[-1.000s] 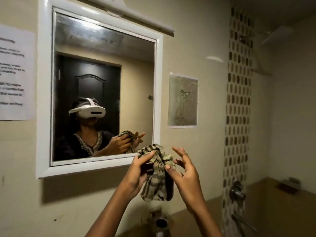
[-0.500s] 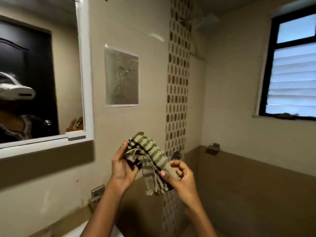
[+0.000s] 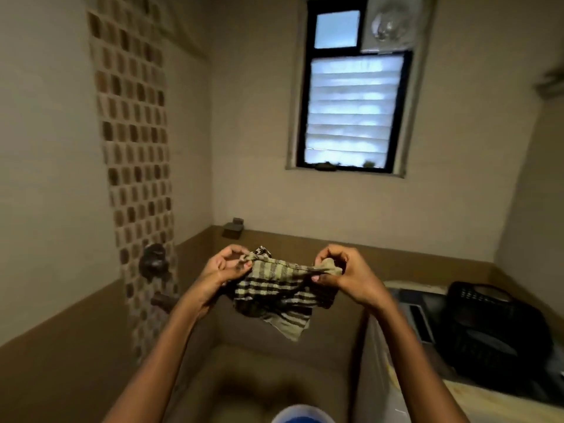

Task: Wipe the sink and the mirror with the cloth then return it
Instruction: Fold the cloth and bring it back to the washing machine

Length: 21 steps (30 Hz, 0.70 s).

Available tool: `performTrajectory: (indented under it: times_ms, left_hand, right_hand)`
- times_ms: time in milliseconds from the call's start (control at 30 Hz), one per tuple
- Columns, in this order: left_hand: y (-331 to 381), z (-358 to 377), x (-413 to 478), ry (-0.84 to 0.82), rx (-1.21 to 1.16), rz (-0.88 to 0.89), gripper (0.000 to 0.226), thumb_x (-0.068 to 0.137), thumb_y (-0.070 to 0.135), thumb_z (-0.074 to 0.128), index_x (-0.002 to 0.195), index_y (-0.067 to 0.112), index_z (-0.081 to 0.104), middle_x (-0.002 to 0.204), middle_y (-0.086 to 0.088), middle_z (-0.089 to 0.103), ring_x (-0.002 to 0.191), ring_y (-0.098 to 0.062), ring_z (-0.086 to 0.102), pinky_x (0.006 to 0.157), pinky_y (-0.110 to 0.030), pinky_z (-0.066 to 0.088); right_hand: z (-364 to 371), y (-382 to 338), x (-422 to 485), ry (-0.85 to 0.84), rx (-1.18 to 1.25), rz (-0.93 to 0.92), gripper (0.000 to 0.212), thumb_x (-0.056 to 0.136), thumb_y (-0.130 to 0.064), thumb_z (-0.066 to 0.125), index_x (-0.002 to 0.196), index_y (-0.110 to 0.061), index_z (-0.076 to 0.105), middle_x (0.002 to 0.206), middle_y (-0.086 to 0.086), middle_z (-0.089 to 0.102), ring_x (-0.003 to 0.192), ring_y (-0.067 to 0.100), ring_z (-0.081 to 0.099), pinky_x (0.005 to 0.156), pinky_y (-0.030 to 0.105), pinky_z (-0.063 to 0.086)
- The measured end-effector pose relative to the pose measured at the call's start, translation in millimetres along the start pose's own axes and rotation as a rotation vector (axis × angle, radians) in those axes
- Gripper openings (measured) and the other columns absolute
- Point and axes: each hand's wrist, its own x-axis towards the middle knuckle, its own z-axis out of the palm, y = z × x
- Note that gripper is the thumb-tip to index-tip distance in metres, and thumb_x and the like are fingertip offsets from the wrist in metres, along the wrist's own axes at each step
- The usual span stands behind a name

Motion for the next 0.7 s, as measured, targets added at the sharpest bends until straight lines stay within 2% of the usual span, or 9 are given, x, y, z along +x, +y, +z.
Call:
performTrajectory:
  times_ms: [100,233,300,333,433,533,600,667,700]
  left_hand:
    - [-39.9,53.3,37.2,-0.205,-0.121,-0.136,0.061,0.053,0.030,0.085,0.107,0.017,0.062,0.097,-0.004,0.071,0.087,-0.018,0.067,0.071,-0.028,0.055]
    - [-90.2,131.9,69.8,-0.280,-0.318,-0.250,0.047,0.043,0.013,0.088,0.088,0.009,0.073,0.091,-0.011,0.074,0.082,-0.019,0.071,0.072,-0.028,0.059]
    - [-106.7,164.4,79.8,-0.299,-0.381,-0.335,0.028,0.064,0.005,0.071,0.092,0.003,0.072,0.095,-0.017,0.072,0.083,-0.023,0.071,0.073,-0.030,0.059]
    - [-113.2,178.4,83.8,-0.316,-0.390,-0.382,0.027,0.072,0.006,0.061,0.096,0.000,0.071,0.098,-0.019,0.071,0.085,-0.025,0.070,0.075,-0.032,0.059]
    - [-126.3,211.9,92.8,-0.378,-0.290,-0.449,0.035,0.078,0.018,0.059,0.105,-0.004,0.066,0.095,-0.018,0.072,0.083,-0.025,0.069,0.076,-0.032,0.057]
    - [-136.9,248.0,100.2,-0.396,-0.161,-0.422,0.029,0.078,0.019,0.065,0.098,-0.002,0.070,0.088,-0.013,0.072,0.078,-0.020,0.069,0.072,-0.023,0.055]
    - [-142.4,271.2,103.5,-0.391,-0.148,-0.416,0.022,0.080,0.015,0.065,0.094,-0.001,0.071,0.084,-0.010,0.074,0.076,-0.017,0.069,0.070,-0.020,0.055]
    - [-143.2,288.5,107.1,-0.397,-0.157,-0.416,0.019,0.080,0.009,0.064,0.094,-0.002,0.070,0.081,-0.008,0.075,0.076,-0.016,0.069,0.067,-0.018,0.056]
    - [-142.4,293.9,109.1,-0.411,-0.154,-0.401,0.016,0.080,0.006,0.063,0.094,-0.001,0.070,0.081,-0.007,0.075,0.077,-0.016,0.069,0.067,-0.018,0.056]
  right_hand:
    - [-49.1,27.2,-28.0,0.076,-0.072,0.020,0.035,0.074,0.013,0.064,0.070,-0.021,0.058,0.079,-0.001,0.064,0.084,0.013,0.064,0.076,0.020,0.047]
    - [-99.6,56.1,-70.6,0.076,-0.133,0.119,0.026,0.076,0.012,0.061,0.077,-0.014,0.060,0.081,-0.002,0.062,0.080,0.000,0.059,0.073,0.016,0.044]
    - [-119.3,67.1,-93.4,0.042,-0.147,0.170,0.023,0.078,0.012,0.063,0.084,-0.010,0.062,0.089,0.002,0.066,0.087,-0.001,0.062,0.077,0.012,0.045]
    - [-128.3,71.8,-105.3,0.024,-0.155,0.197,0.023,0.078,0.010,0.064,0.088,-0.010,0.064,0.093,0.000,0.067,0.090,-0.001,0.062,0.078,0.012,0.045]
    - [-145.9,84.0,-136.3,-0.017,-0.199,0.277,0.029,0.079,0.006,0.066,0.094,-0.018,0.070,0.095,-0.012,0.070,0.094,0.001,0.064,0.080,0.014,0.047]
    - [-159.8,92.9,-160.3,-0.011,-0.179,0.334,0.029,0.076,0.011,0.063,0.092,-0.011,0.074,0.102,-0.002,0.073,0.102,0.007,0.065,0.086,0.020,0.050]
    - [-169.5,97.0,-172.0,-0.090,-0.113,0.366,0.029,0.074,0.008,0.066,0.097,-0.007,0.073,0.110,0.005,0.071,0.109,0.010,0.063,0.089,0.021,0.049]
    - [-174.6,104.1,-179.5,-0.182,-0.026,0.389,0.037,0.075,-0.007,0.074,0.111,-0.012,0.068,0.115,0.003,0.069,0.111,0.012,0.061,0.091,0.022,0.047]
    - [-174.5,110.6,-182.2,-0.160,0.014,0.403,0.042,0.075,-0.019,0.076,0.116,-0.016,0.066,0.112,0.001,0.067,0.108,0.011,0.060,0.090,0.021,0.047]
